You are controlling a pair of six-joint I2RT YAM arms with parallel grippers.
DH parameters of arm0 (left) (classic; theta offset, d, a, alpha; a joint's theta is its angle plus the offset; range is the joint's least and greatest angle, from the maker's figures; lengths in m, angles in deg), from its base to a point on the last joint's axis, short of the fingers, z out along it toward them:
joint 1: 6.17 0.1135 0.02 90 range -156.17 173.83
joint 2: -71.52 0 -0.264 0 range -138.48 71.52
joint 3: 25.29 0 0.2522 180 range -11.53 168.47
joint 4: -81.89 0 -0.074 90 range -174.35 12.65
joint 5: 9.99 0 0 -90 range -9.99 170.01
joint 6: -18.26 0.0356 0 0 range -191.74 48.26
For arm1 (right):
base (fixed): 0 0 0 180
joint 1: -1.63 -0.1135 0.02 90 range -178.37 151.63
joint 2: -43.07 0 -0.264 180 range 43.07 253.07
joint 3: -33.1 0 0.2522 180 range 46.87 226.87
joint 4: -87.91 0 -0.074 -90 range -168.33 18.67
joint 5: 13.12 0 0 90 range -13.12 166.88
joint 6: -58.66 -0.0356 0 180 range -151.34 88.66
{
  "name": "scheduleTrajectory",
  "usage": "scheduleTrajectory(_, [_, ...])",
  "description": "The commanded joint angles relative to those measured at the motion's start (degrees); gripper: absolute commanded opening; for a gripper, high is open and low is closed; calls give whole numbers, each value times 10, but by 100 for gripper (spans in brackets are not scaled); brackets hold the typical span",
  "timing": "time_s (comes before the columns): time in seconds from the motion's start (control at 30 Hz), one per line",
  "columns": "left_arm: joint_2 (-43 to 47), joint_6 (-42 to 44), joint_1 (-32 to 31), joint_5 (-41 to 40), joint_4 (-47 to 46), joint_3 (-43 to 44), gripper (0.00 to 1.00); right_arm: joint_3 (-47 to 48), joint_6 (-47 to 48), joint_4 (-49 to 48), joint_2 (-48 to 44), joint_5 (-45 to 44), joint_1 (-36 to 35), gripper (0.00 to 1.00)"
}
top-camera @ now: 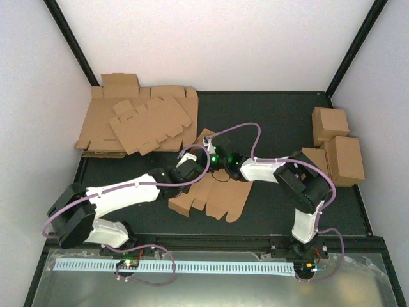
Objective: Fold the paper box
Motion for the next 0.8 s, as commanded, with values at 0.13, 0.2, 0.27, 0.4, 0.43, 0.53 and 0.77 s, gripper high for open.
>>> scheduleTrajectory(0.13, [1,7,-18,-23,11,27,5,11,-9,-5,3,-7,-4,23])
scheduleTrajectory(0.2, [1,4,-18,-16,18,34,15,7,-11,-11,0,-6,-4,17])
scheduleTrajectory(0.27, [15,9,-18,6,18,39,30,-1,-12,-19,-7,-7,-3,10])
scheduleTrajectory(0.4, [70,17,-17,54,14,37,57,-12,-11,-35,-22,-5,-4,7])
scheduleTrajectory(0.43, [85,17,-16,64,17,37,62,-15,-10,-37,-25,-4,-3,6])
scheduleTrajectory(0.53, [129,13,-11,95,25,36,77,-29,-12,-58,-37,1,-3,3])
scheduleTrajectory(0.77, [230,1,29,175,20,21,94,-56,-31,-112,-49,22,-4,2])
